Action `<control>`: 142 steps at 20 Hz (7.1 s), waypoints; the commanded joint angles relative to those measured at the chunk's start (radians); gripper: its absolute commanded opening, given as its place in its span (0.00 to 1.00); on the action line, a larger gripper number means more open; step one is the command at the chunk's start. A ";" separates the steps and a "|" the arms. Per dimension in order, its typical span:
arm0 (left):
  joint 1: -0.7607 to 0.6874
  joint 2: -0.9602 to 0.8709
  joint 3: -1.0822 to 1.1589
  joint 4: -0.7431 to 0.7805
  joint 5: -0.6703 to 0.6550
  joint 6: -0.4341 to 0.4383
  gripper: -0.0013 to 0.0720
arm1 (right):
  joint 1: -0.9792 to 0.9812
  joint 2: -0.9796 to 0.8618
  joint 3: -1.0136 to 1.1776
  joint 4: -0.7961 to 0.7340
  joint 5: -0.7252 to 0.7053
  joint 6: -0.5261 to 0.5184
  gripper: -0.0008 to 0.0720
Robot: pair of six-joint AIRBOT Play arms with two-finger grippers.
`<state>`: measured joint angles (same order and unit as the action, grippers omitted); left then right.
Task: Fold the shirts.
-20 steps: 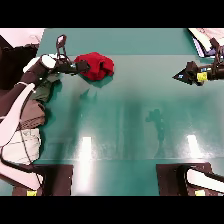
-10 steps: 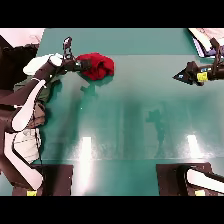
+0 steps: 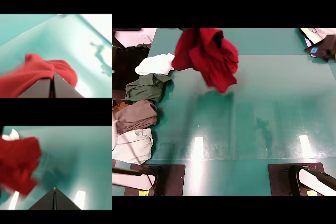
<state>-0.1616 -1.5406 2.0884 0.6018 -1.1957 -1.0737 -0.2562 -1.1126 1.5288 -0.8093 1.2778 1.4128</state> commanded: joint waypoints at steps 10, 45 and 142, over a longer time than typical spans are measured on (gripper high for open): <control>0.004 0.189 -0.538 0.341 -0.019 -0.052 0.44 | 0.001 0.120 0.081 -0.005 0.038 0.000 0.04; 0.024 0.517 -0.920 0.464 -0.028 -0.228 0.05 | 0.323 -0.397 -0.312 0.016 -0.126 -0.055 0.82; 0.265 0.108 -0.915 0.352 0.013 -0.149 0.05 | -0.128 0.185 -0.963 -0.282 0.165 0.135 0.60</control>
<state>0.1036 -1.4445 1.1595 0.9546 -1.1797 -1.2213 -0.3710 -0.9737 0.6968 -1.0676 1.4284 1.4902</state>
